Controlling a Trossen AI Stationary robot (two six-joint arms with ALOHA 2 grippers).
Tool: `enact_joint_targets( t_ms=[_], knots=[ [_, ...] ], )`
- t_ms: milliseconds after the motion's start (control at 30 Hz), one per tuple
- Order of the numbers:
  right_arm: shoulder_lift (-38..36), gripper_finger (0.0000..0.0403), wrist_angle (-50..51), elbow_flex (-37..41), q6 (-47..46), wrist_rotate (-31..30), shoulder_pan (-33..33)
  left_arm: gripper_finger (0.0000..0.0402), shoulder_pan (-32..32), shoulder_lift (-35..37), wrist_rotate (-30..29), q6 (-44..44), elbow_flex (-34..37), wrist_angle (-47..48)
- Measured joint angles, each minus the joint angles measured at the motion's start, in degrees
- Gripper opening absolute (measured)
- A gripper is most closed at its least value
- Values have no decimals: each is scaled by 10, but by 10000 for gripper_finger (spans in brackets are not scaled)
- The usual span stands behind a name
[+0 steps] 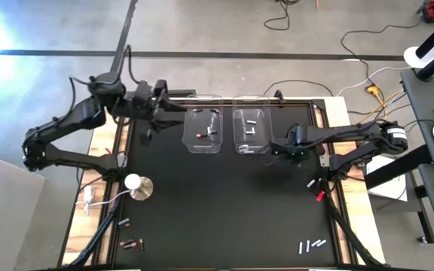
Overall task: Sort batteries
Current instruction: Put the white battery into the right transparent bin
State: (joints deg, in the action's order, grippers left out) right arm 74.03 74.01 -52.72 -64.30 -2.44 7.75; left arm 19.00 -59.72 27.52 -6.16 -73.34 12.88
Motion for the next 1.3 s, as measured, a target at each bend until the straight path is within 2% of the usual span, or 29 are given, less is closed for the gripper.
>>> enact_joint_targets(
  t_ms=[133,300,433,633,867,1067,1300],
  knots=[
    [1,28,56,-118,-2,-49,0,165,0,21,0,38,0,39],
    [5,28,14,-232,62,-112,6,165,0,38,-1,44,0,79],
    [32,28,1,-289,129,-136,48,165,-1,47,0,43,0,116],
    [117,28,-29,-345,269,-75,120,165,-1,56,0,54,0,131],
    [253,28,-29,-396,469,-7,160,165,-1,64,-20,36,0,127],
    [356,28,-28,-451,599,12,167,165,-1,66,-31,26,0,130],
    [412,28,-28,-479,790,15,191,165,-1,66,-33,27,0,125]
  ],
)
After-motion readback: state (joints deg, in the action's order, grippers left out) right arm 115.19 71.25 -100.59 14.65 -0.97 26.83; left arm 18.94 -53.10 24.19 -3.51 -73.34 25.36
